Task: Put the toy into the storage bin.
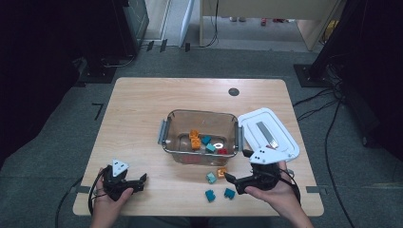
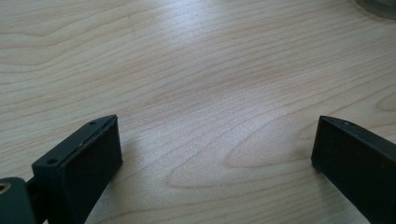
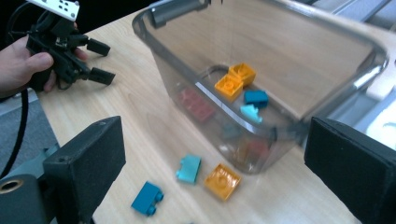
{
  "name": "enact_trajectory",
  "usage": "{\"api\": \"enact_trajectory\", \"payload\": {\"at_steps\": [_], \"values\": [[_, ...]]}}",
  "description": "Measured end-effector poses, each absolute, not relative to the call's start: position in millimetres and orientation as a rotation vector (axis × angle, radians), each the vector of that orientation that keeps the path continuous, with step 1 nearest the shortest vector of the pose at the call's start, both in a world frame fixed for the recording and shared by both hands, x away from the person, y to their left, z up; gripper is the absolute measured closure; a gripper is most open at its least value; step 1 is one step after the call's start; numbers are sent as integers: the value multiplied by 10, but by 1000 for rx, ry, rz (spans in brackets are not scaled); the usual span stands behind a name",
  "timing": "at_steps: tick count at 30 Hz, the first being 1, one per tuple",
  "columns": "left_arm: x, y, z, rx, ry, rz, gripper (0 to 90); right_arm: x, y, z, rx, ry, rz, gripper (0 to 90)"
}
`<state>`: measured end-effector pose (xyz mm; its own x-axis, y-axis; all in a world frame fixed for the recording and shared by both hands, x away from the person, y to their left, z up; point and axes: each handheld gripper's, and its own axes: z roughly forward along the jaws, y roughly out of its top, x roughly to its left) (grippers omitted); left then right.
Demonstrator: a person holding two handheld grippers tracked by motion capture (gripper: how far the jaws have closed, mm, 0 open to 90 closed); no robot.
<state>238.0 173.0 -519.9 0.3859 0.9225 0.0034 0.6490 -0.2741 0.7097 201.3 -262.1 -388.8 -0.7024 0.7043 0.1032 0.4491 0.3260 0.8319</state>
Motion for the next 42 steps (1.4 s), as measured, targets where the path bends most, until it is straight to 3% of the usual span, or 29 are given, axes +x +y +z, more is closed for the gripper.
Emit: {"api": "enact_trajectory", "payload": {"at_steps": [17, 22, 31, 42], "values": [[2380, 1731, -5198, 2023, 1343, 563, 15, 2052, -2552, -4736, 1245, 2278, 1181, 74], [2380, 1731, -5198, 2023, 1343, 563, 15, 2116, -2467, -4893, 1282, 2238, 1114, 143], [2380, 1731, -5198, 2023, 1343, 563, 15, 2175, -2304, -5077, 1331, 2223, 1009, 155], [2379, 1731, -5198, 2023, 1343, 563, 15, 2173, -2214, -5143, 1328, 2203, 1001, 362]]}}
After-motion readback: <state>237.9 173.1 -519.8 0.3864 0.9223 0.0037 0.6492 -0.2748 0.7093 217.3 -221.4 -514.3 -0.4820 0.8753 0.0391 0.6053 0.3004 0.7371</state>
